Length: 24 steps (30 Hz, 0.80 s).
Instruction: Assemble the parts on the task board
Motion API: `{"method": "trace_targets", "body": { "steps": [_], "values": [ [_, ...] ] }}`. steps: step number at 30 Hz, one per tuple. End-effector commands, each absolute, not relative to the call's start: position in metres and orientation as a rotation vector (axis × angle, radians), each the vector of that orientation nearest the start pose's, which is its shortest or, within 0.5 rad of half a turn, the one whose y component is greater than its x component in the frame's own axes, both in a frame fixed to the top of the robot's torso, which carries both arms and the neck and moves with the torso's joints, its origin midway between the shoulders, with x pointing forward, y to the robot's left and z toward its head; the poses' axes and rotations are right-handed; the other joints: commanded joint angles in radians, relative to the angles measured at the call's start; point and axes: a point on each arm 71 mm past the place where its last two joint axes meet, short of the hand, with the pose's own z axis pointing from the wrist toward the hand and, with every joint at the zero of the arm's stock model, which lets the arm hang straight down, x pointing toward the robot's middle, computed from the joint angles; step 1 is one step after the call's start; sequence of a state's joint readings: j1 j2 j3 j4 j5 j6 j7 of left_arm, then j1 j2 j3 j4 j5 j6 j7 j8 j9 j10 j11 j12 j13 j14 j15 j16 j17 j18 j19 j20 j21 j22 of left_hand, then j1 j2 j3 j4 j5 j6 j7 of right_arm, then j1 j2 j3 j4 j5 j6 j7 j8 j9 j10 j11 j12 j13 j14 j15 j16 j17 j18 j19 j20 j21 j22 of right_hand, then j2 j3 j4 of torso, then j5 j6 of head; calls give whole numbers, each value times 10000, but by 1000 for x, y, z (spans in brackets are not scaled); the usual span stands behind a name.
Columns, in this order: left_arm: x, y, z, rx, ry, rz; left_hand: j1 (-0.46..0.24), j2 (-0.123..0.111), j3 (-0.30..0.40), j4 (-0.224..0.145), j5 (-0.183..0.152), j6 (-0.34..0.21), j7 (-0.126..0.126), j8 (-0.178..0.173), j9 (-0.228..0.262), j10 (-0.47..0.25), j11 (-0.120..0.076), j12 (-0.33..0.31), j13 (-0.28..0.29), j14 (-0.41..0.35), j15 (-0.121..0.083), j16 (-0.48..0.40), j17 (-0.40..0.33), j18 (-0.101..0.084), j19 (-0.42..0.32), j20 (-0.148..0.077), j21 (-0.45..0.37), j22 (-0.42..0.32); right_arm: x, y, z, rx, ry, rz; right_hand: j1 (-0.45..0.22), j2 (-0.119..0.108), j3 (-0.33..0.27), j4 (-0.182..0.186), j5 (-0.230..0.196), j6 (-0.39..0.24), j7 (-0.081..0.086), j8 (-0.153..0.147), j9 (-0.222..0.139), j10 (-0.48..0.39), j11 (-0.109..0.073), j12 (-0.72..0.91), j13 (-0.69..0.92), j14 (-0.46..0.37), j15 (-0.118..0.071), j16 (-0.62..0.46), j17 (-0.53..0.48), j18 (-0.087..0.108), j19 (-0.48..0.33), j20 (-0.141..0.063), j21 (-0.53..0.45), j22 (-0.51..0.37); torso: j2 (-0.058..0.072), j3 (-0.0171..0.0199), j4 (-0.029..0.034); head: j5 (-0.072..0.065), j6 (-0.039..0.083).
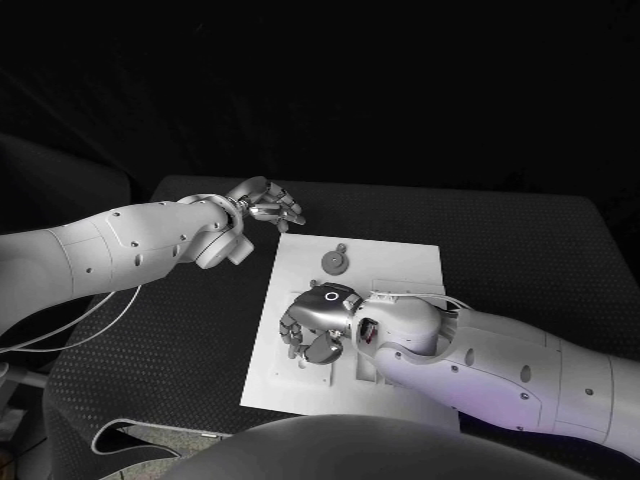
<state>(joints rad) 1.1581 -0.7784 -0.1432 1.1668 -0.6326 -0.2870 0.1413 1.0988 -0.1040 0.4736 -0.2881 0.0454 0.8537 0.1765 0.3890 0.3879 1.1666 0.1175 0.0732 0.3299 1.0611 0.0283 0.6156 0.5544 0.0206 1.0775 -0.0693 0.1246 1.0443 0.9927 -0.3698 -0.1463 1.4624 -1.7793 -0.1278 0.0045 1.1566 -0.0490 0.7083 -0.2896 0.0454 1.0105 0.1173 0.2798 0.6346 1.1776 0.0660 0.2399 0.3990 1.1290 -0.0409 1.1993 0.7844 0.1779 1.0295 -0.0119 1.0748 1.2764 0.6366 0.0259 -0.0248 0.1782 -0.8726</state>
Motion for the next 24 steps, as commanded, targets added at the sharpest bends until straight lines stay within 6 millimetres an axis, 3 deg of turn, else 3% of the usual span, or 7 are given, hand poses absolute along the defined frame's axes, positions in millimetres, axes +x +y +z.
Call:
{"method": "trace_targets", "body": {
  "steps": [1, 17, 24],
  "values": [
    [519, 284, -261, -6568, 17857, -8737, -41, 41, -69, 18, 46, -77, -11, -25, -5, -66, 28, -38, -15, 8, 69, -66, 18, 174, 5, 57, -63, -11, 358, 31, -298, -9041, 17871, 10229, -11, 100, 73, -3, 29, 29, 25, 33, 74, 1, 0, -5, 1, -55, -33, -69, -10, 839, -23, -24, -15, -15, -6, 6, -23, 27, 0],
    [518, 284, -261, -6561, 17871, -8759, -44, 43, -70, 19, 46, -79, -11, -25, -5, -68, 29, -36, -18, 11, 70, -84, 41, 175, 7, 58, -69, -10, 357, 28, -307, -9569, 17971, 9766, -23, 98, 74, -11, 29, 25, 25, 31, 77, 0, 3, -13, 3, -72, -29, -78, -10, 839, -41, -21, -26, -14, -3, 24, -33, 7, 0],
    [518, 283, -261, -6558, 17874, -8770, -46, 45, -70, 20, 46, -79, -11, -25, -5, -70, 30, -35, -19, 11, 71, -92, 51, 176, 7, 59, -72, -9, 357, 28, -315, -9608, 18076, 9664, -29, 101, 73, -10, 29, 24, 26, 30, 78, 0, 5, -15, 4, -75, -28, -79, -9, 839, -44, -20, -28, -13, -6, 3, -25, -14, 0]
  ]
}}
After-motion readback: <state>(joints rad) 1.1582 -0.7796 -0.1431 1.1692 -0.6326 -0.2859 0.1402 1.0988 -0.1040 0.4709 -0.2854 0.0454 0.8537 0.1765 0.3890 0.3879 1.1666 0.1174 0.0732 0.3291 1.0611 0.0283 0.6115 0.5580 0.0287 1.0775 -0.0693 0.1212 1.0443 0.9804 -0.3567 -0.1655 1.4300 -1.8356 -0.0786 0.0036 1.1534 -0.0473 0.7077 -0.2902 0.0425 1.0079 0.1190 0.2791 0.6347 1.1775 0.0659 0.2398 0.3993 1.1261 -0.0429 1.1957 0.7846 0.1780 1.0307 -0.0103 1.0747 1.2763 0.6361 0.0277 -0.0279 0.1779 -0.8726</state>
